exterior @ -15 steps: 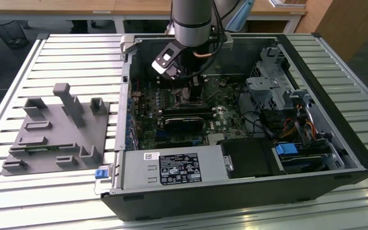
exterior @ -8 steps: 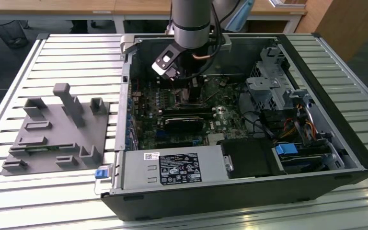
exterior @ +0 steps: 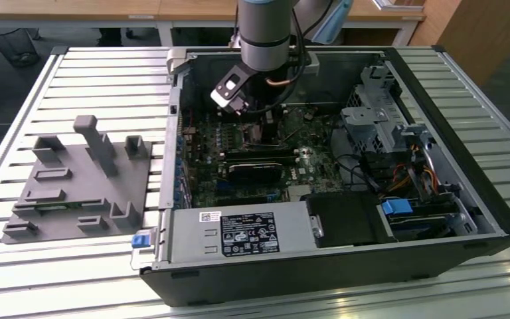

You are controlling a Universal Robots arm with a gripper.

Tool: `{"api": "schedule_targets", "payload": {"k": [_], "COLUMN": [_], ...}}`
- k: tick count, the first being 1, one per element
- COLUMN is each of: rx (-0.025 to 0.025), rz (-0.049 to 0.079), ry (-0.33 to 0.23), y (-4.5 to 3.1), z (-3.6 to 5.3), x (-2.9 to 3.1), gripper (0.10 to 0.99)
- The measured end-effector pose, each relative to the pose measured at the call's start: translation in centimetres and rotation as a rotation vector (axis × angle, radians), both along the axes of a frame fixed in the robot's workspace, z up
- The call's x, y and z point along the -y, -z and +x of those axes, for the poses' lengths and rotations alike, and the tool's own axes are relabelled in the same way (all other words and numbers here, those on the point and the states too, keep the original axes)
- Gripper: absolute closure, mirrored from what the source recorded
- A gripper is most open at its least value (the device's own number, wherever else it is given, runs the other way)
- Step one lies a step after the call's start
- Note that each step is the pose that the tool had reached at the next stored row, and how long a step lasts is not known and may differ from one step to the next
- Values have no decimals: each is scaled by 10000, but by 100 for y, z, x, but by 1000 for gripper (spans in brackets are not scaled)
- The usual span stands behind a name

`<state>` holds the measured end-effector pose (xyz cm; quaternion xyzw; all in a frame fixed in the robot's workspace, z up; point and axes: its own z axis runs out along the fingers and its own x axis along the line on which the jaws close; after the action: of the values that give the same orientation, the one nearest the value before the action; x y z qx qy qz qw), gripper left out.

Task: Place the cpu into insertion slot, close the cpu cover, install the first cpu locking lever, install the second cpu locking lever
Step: 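Place the cpu into insertion slot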

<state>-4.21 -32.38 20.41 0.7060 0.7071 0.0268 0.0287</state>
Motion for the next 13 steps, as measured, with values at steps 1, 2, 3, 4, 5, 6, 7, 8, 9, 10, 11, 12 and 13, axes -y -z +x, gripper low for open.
{"api": "schedule_targets", "payload": {"k": [1, 2, 3, 4, 5, 6, 7, 8, 9, 10, 11, 12, 13], "rx": [0, -1, -1, -1, -2, -2, -1, 0, -1, -1, -1, 0, 0], "rz": [-1, -2, -8, -18, -29, -36, -38, -36, -37, -37, -37, -35, -37], "ry": [1, -1, -1, -1, 0, 0, 0, 0, -1, -1, 0, 0, -1], "y": [5, 11, 15, 19, 24, 27, 30, 31, 32, 34, 36, 40, 45], "z": [-2, -3, -3, -3, -3, -3, -3, -3, -3, -3, -3, -3, -3], "x": [-1, -1, -1, -2, -4, -6, -10, -13, -18, -23, -27, -32, -36], "gripper": [545, 545, 545, 545, 545, 545, 545, 545, 545, 545, 545, 545, 545]}}
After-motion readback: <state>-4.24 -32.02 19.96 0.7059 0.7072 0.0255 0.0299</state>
